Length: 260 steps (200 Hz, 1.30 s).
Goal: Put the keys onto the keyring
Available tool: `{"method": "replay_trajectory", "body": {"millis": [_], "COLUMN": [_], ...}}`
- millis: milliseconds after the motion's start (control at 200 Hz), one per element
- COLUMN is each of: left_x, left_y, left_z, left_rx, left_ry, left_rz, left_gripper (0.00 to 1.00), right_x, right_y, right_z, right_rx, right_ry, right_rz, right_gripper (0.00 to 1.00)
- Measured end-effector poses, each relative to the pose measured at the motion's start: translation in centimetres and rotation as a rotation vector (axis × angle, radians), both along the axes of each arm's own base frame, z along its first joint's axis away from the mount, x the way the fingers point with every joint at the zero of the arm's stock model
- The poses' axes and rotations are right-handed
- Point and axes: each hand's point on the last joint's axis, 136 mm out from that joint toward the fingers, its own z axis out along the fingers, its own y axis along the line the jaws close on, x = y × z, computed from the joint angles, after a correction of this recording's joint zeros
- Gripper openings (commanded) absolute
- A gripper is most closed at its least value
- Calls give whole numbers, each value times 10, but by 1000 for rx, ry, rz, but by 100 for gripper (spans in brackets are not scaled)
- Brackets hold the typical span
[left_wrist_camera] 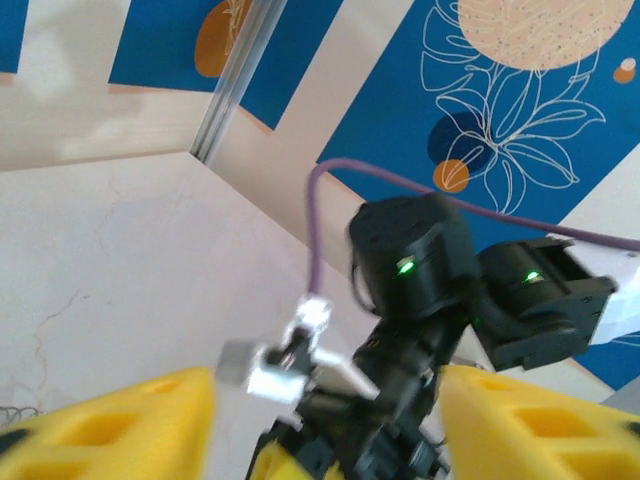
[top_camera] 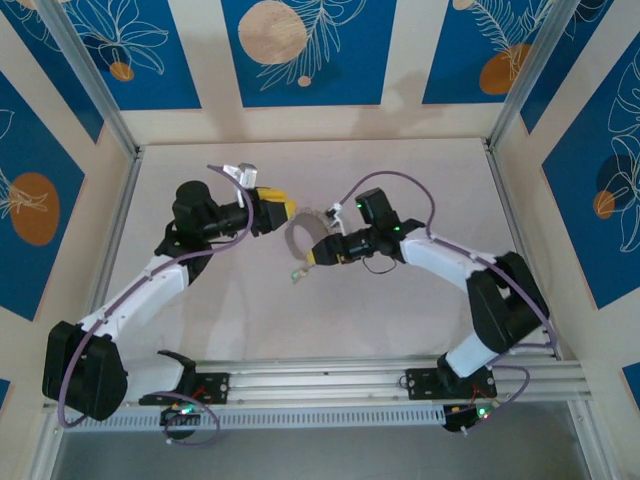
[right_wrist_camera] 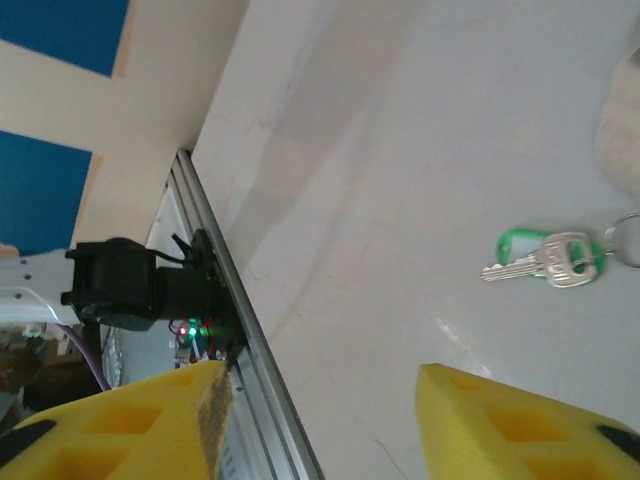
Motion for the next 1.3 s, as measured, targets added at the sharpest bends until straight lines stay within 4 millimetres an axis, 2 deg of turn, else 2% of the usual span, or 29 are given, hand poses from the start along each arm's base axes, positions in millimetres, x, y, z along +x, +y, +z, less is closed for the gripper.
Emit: {"method": "replay_trajectory", "body": {"millis": [60,100,140,180,295,385,480,585,690,845,900,985,1085,1175,1300], "left_x": [1,1,2,3,6,9,11,14,21,39,43,46,45,49,57], "left_y": [3,5,9,13,33,54,82,110,136,177,189,206,217,221,223], "left_z": [-3,-5,-6,-8,-13,-22,-43,-76,-104,-134,-146,-176,-206,-216,-215], "left_rx": [10,25,44,64,133,188,263,365,468,568,589,632,666,677,648], "left_ry": [12,8,2,-4,-36,-70,-96,-137,-162,-155,-144,-105,-63,-61,-92], "left_rz": [20,39,64,97,222,347,496,629,729,859,889,919,932,932,942], "left_gripper": [95,100,100,100,100,100,100,99,99,99,99,99,99,99,99], "right_x": [5,9,13,17,28,36,48,65,80,93,94,98,102,105,106], "right_y": [-14,-25,-37,-49,-86,-115,-146,-179,-211,-253,-263,-274,-283,-292,-298], "right_z": [15,25,37,49,81,98,107,107,97,62,49,30,7,-14,-46], "right_rx": [10,15,20,28,29,-4,-63,-142,-217,-327,-365,-412,-466,-511,-541], "right_ry": [-41,-64,-94,-127,-229,-300,-363,-406,-448,-486,-502,-523,-530,-531,-536], "right_rz": [-35,-71,-108,-143,-270,-393,-534,-693,-839,-994,-1018,-1034,-1039,-1045,-1045], "right_gripper": [79,89,92,100,99,99,99,99,99,99,99,99,99,99,99]}}
